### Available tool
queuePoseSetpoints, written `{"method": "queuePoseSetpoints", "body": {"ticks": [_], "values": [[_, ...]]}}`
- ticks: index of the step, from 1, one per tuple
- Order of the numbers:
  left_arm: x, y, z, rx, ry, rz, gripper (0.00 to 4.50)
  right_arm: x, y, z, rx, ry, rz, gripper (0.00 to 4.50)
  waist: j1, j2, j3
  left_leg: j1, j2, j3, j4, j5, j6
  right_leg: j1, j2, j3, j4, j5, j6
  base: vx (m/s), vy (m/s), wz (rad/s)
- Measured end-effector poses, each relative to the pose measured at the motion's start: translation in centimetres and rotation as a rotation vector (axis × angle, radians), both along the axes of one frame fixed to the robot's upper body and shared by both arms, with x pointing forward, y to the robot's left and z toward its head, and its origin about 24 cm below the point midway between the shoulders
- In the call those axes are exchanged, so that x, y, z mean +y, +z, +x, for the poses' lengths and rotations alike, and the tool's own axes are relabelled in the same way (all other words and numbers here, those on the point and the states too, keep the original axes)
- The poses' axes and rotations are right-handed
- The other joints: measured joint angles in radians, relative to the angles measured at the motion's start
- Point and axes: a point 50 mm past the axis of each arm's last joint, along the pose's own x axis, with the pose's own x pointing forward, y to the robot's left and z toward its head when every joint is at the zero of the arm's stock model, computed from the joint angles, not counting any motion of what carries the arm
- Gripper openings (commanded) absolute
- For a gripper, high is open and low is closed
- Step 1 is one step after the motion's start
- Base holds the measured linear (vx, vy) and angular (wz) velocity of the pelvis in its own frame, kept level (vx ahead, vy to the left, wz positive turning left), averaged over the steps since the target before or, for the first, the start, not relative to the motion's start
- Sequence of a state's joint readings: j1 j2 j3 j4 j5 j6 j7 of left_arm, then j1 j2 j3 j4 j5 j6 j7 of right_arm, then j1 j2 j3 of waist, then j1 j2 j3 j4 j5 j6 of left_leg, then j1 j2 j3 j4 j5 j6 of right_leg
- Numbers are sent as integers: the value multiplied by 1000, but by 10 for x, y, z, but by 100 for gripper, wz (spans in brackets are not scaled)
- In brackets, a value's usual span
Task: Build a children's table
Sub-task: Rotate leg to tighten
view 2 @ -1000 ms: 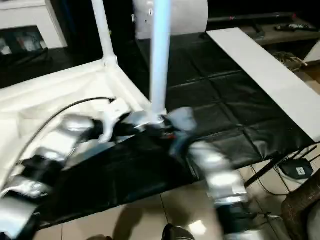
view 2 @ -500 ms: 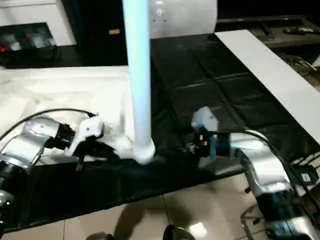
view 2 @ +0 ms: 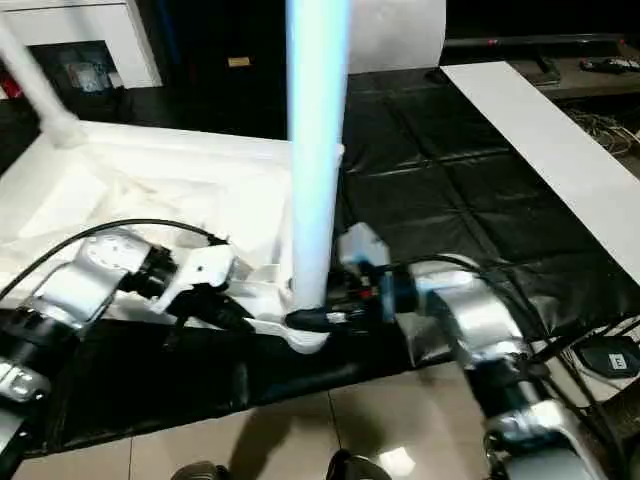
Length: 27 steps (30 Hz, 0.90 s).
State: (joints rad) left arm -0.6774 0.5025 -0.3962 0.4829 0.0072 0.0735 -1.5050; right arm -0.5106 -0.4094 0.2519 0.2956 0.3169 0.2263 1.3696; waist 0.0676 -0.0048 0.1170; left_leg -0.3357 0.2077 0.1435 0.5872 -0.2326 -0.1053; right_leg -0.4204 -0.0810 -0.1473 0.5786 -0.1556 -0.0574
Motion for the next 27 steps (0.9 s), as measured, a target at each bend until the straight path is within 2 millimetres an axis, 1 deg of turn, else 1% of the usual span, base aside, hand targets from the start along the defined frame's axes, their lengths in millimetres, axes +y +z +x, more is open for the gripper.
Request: {"method": "queuePoseSetpoints", "body": {"ticks": [2, 9, 13, 14, 16, 17, 19, 21, 22, 24, 26, 27], "values": [[0, 0, 0, -4, -5, 1, 0, 0, 0, 0, 3, 3, -2, 213, 0, 0, 0, 0, 0, 0, 0, 0, 0, 0, 0, 0, 0, 0, 0, 0, 0, 0], [1, 0, 1, 30, 29, -11, 0, -2, 3, -1, 35, -12, -4, 207, 5, 0, 0, 1, 0, 1, 0, 0, 0, 1, 0, 0, 0, 0, 0, 0, 0, 0], [1, 0, 2, 62, 79, -18, 0, 0, 2, -3, 56, -71, 28, 207, 9, 0, 0, 2, 0, 1, -1, 0, 0, 1, 0, 0, 0, 0, 0, 0, 0, 0], [2, 0, 3, 70, 96, -22, 0, 0, 2, -4, 58, -100, 40, 207, 6, 1, 0, 3, 0, 1, -1, 0, -1, 1, 0, 1, 0, 0, 0, 0, 0, 0], [3, 0, 4, 75, 146, -26, 0, 3, 0, -2, 57, -163, 56, 207, -4, 1, 0, 3, 0, 2, -1, 1, -2, 1, 0, 1, 0, 0, 0, 0, 0, 0], [3, 0, 6, 73, 212, -32, 0, 9, -3, 1, 48, -242, 69, 207, -12, 0, 1, 4, 1, 2, -2, 3, -6, 1, 1, 1, 0, -1, 2, 0, 0, 0], [4, 0, 10, 66, 317, -41, 0, 15, -4, 7, 34, -385, 89, 207, -34, 0, 2, 4, 1, 2, -2, 5, -9, 0, 2, 1, -1, 2, 2, 0, 0, 0], [-2, -1, 12, 68, 383, -57, 0, 15, -4, 12, 31, -489, 97, 207, -50, 0, 2, 4, 1, 1, -2, 3, -13, 0, 3, 2, -2, 3, 2, 0, 0, 0], [-5, 0, 14, 62, 436, -70, 0, 17, -5, 17, 37, -569, 120, 207, -59, 0, 3, 4, 2, 1, -2, 2, -14, 0, 4, 2, -2, 3, 2, 0, 0, 0], [-12, 2, 20, 33, 569, -89, 0, 30, -3, 30, 46, -778, 160, 207, -83, 1, 3, 4, 2, 1, -3, 3, -16, -2, 6, 1, -2, 3, 1, 0, 0, 0], [-23, 1, 22, 21, 647, -110, 0, 35, -2, 40, 43, -920, 161, 207, -95, 1, 3, 3, 1, 1, -6, 4, -16, -3, 7, 1, -3, 3, 1, 0, 0, 0], [-27, 0, 23, 18, 674, -119, 0, 36, -2, 43, 44, -971, 165, 207, -96, 1, 3, 2, 1, 1, -7, 4, -15, -5, 7, 1, -3, 3, 2, 0, 0, 0]]}}
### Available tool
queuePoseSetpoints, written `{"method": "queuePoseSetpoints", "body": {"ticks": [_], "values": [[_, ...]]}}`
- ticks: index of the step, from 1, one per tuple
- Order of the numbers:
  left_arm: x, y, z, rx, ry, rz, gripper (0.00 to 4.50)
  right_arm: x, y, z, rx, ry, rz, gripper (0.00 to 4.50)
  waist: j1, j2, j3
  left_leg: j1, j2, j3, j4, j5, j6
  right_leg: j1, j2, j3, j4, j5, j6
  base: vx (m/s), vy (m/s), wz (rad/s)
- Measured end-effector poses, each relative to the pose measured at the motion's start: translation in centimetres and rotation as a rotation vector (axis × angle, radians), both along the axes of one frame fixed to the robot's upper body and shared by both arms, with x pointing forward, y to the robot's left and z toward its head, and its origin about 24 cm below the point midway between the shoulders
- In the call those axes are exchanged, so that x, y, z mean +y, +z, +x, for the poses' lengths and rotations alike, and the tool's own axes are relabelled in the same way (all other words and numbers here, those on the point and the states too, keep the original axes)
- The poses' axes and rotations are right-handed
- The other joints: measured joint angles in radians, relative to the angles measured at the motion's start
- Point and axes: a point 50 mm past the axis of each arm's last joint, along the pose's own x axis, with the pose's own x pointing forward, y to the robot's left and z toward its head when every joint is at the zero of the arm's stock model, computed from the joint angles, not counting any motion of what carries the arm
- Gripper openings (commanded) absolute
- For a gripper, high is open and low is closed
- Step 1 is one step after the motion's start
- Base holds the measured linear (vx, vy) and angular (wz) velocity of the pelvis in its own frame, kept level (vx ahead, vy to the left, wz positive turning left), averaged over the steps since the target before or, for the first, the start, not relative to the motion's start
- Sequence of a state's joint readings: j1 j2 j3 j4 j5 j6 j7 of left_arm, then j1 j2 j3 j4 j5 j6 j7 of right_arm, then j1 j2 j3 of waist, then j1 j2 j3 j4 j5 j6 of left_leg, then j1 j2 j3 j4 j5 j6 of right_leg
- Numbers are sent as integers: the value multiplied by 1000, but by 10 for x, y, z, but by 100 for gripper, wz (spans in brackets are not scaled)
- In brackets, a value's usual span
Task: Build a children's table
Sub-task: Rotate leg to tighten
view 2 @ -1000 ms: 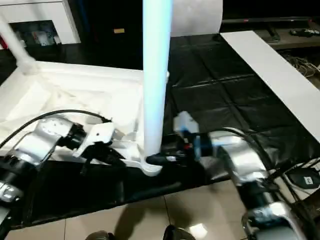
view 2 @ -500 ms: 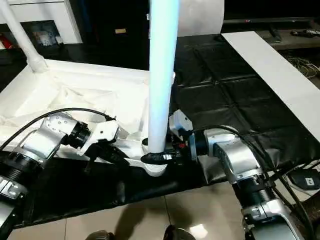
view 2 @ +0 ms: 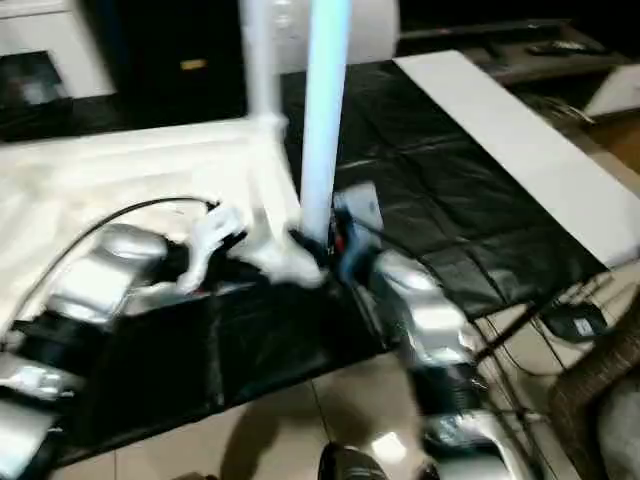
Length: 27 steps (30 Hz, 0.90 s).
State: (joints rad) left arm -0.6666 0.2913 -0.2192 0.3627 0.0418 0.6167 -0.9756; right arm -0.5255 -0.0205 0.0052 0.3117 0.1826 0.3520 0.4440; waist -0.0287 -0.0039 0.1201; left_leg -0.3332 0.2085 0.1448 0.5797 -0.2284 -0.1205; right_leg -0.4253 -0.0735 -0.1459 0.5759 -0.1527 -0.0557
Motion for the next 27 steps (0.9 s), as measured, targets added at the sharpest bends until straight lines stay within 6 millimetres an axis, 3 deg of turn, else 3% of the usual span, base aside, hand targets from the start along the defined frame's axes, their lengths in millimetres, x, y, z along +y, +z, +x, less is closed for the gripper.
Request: {"method": "queuePoseSetpoints", "body": {"ticks": [4, 7, 12, 18, 27], "values": [[-13, 0, 3, -19, 89, -28, 0, 8, 3, 11, -10, -149, -1, 207, 9, 0, 0, 0, 0, 0, -6, 4, 4, -2, 1, -1, 0, -1, -4, 0, 0, 0], [-19, 0, 6, -36, 117, -27, 0, 11, 3, 13, -22, -214, 23, 279, 18, 3, 2, 0, 0, 0, -7, 4, 4, -2, -1, 0, 0, -1, -4, 0, 0, 0], [-23, 1, 6, -61, 95, -13, 0, 8, 2, 11, -50, -202, 24, 321, 25, 5, 3, -1, 0, 1, -7, 4, 5, -2, -3, 1, 0, -1, -4, 0, 0, 0], [-15, 2, 4, -92, 10, -3, 0, -19, -1, -8, -85, 15, -24, 381, 31, 6, 3, -2, 0, 1, -12, 4, 6, -7, -2, 1, 0, -3, -4, 0, 0, 0], [15, -1, -6, -94, -186, 10, 0, -55, -1, -29, -92, 348, -128, 427, 41, 8, 3, -6, 0, 1, -11, 9, 13, -10, -1, -1, 1, -2, -6, 0, 0, 0]]}}
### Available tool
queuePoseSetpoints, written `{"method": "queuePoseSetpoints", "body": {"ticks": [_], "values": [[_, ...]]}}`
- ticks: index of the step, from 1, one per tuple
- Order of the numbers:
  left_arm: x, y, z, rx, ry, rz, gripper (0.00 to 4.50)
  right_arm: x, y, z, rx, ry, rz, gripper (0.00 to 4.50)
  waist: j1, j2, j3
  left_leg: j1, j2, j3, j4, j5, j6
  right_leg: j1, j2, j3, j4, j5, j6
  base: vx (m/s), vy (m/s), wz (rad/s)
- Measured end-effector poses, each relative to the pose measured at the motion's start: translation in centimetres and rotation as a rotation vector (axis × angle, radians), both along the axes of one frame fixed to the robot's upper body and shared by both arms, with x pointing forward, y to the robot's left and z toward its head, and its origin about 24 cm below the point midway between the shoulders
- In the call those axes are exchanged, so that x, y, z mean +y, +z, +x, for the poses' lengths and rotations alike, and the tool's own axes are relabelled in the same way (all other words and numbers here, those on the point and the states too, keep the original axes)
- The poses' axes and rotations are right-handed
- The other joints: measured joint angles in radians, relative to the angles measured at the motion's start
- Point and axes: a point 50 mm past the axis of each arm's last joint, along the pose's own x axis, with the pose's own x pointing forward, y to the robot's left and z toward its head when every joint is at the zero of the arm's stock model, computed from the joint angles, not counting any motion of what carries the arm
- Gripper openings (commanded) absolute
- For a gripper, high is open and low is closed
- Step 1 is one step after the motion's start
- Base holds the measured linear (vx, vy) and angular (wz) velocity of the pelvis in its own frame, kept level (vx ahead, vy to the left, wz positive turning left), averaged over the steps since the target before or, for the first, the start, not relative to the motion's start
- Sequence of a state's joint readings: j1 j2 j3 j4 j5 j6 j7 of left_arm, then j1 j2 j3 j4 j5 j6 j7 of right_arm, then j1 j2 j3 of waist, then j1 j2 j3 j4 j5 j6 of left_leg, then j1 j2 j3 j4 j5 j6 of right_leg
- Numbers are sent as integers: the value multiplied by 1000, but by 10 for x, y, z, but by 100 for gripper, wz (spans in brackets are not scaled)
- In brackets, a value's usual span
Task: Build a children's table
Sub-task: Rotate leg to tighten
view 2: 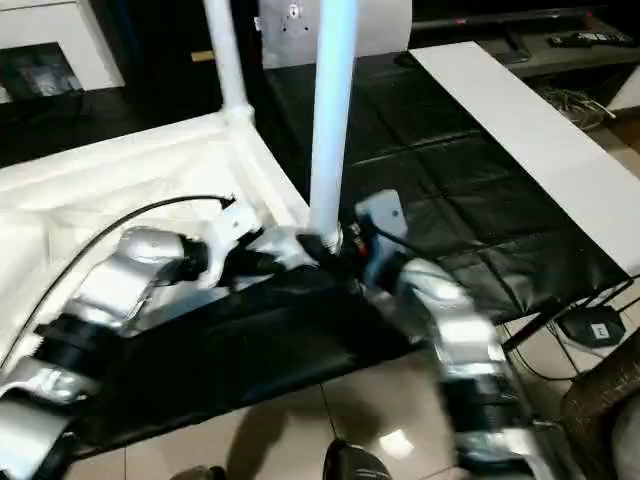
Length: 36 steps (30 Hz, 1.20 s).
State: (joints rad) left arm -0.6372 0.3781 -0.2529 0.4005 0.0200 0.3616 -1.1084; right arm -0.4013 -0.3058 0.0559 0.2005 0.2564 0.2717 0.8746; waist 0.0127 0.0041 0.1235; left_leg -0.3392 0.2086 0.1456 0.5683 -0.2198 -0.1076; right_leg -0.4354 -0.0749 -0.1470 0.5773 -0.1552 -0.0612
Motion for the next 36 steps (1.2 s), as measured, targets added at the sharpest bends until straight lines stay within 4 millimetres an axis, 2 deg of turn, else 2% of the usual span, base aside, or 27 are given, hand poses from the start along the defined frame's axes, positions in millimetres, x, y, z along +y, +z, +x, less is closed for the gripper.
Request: {"method": "queuePoseSetpoints", "body": {"ticks": [7, 8, 11, 13, 16, 18, 21, 29, 36], "values": [[22, 0, -8, 19, -189, 43, 0, -17, 6, -11, 28, 273, -87, 427, 30, -1, 0, -2, 0, 0, 2, 1, 0, 0, -1, 0, 0, 2, -1, 0, 0, 0], [25, 1, -9, 23, -215, 53, 0, -17, 9, -11, 30, 327, -97, 400, 31, -1, 0, -2, 0, 0, 2, 1, 0, 0, -2, 0, 0, 2, -2, 0, 0, 0], [29, 0, -13, 50, -305, 71, 0, -20, 14, -11, 37, 434, -123, 382, 44, -2, -1, -4, 0, 0, 3, 0, 1, 0, -2, 0, 0, 2, -3, 0, 0, 0], [29, 1, -15, 58, -339, 74, 0, -19, 14, -11, 37, 465, -127, 355, 53, -2, -1, -4, 0, 0, 4, 0, 1, -1, -3, 0, 1, 2, -3, 0, 0, 0], [29, 1, -17, 67, -394, 91, 0, -15, 11, -10, 59, 515, -135, 345, 60, -3, -1, -6, 0, -1, 6, 0, 1, -2, -3, -1, 2, 3, -3, 0, 0, 0], [28, 1, -17, 68, -417, 97, 0, -11, 13, -9, 55, 541, -138, 311, 66, -3, -1, -7, 1, -1, 9, 0, 1, -2, -3, -1, 3, 3, -4, 0, 0, 0], [25, 2, -17, 68, -452, 105, 0, -4, 12, -11, 59, 591, -130, 293, 76, -4, -1, -9, 1, -2, 12, 0, 1, -2, -3, -1, 4, 4, -5, 0, 0, 0], [23, 1, -19, 75, -492, 121, 0, 8, 5, -12, 82, 659, -114, 217, 77, -5, -1, -10, 1, -2, 17, 0, 1, -2, -3, -1, 5, 6, -5, 0, 0, 0], [25, 2, -18, 86, -500, 119, 0, 7, 7, -12, 121, 665, -105, 199, 79, -5, -1, -10, 1, -2, 18, 0, 1, -2, -3, -1, 6, 6, -5, 0, 0, 0]]}}
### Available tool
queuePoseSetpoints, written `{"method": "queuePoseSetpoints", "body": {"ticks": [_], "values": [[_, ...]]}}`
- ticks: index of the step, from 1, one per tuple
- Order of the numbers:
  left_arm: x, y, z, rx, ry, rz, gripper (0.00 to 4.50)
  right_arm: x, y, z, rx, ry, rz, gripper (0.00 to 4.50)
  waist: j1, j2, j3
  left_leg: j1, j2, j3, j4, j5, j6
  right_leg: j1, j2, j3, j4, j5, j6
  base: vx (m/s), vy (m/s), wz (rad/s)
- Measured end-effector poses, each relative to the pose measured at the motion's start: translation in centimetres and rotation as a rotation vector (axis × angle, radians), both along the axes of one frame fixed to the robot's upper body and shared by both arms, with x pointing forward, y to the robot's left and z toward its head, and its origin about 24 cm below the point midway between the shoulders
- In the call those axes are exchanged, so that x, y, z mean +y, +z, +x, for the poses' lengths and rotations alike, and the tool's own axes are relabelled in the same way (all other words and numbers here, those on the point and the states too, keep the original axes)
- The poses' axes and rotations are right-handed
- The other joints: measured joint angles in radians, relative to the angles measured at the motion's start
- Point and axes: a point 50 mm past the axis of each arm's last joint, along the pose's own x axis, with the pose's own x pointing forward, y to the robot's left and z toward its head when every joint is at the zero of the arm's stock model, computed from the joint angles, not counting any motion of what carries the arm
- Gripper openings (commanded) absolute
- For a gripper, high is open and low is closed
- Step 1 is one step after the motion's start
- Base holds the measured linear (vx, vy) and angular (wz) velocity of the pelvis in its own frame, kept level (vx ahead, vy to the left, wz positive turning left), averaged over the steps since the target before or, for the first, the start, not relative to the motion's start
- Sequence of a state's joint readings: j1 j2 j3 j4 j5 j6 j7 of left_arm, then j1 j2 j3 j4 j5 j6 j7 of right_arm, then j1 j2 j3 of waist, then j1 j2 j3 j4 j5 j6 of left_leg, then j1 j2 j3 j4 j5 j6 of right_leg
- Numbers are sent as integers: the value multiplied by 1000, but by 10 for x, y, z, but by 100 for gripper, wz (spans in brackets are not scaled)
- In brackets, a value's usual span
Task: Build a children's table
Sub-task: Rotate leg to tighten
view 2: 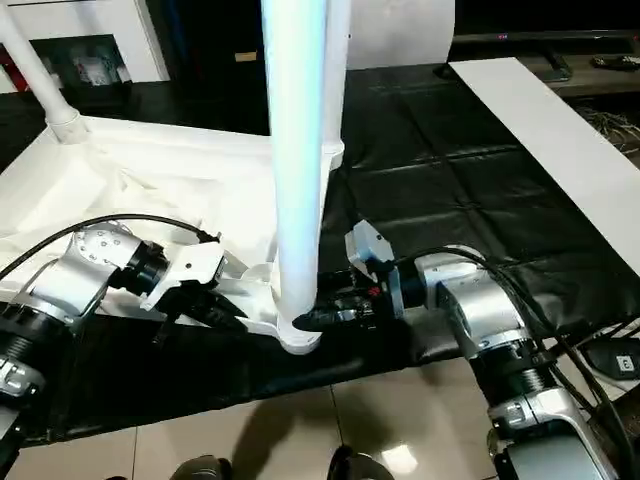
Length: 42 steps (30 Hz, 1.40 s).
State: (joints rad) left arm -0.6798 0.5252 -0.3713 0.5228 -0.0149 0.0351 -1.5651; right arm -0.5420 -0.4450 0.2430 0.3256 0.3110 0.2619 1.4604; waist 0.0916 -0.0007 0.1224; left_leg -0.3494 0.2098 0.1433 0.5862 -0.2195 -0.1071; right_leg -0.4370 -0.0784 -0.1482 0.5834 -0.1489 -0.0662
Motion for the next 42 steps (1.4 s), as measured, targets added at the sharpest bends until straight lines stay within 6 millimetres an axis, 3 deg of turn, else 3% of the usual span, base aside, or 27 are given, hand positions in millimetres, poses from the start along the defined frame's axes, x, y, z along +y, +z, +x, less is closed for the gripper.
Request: {"method": "queuePoseSetpoints", "body": {"ticks": [5, 10, 15, 23, 27, 28, 32, 37, 42], "values": [[-1, 0, 0, 22, 13, -8, 0, 0, -2, -4, 29, -24, 14, 198, 3, 0, 0, 0, 0, 0, 0, 0, 0, 0, 0, 0, 0, 0, 0, 0, 0, 0], [-4, -2, 8, 45, 207, -14, 0, 3, -10, -6, 22, -247, 63, 198, -7, -1, 0, 2, 0, 0, 2, 1, -2, 2, 0, 1, 0, 1, 7, 0, 0, 0], [-15, -2, 16, 40, 429, -47, 0, 8, -12, 8, -8, -559, 85, 198, -61, -4, -1, 3, -2, 2, 1, 5, -3, 3, 1, 1, -7, 7, 8, 0, 0, 0], [-45, -2, 28, -21, 784, -122, 0, 46, -8, 40, -6, -1070, 151, 197, -100, -3, 0, 1, -2, 1, 0, 6, -3, 1, 2, -1, -8, 8, 8, 0, 0, 0], [-62, -1, 31, -39, 867, -156, 0, 53, -6, 49, -5, -1214, 188, 197, -98, -3, 0, 0, -2, 1, -6, 5, -2, 1, 1, -1, -13, 8, 8, 0, 0, 0], [-63, 0, 31, -42, 872, -157, 0, 53, -6, 49, -10, -1223, 193, 253, -97, -3, 0, 0, -2, 1, -7, 5, -2, 1, 1, -1, -13, 8, 8, 0, 0, 0], [-65, 0, 31, -65, 863, -154, 0, 56, -5, 48, -18, -1240, 230, 288, -91, -1, 1, 0, -2, 2, -9, 5, -1, 0, 1, -1, -13, 9, 5, 0, 0, 0], [-68, 2, 29, -99, 806, -140, 0, 41, -10, 41, -68, -1189, 225, 321, -82, -1, 1, -1, -1, 2, -9, 5, -1, -1, 1, -1, -13, 9, 6, 0, 0, 0], [-60, 1, 25, -94, 710, -142, 0, 18, -12, 28, -94, -1021, 194, 363, -74, 1, 2, -2, -1, 2, -10, 4, 1, -2, 1, -1, -13, 9, 5, 0, 0, 0]]}}
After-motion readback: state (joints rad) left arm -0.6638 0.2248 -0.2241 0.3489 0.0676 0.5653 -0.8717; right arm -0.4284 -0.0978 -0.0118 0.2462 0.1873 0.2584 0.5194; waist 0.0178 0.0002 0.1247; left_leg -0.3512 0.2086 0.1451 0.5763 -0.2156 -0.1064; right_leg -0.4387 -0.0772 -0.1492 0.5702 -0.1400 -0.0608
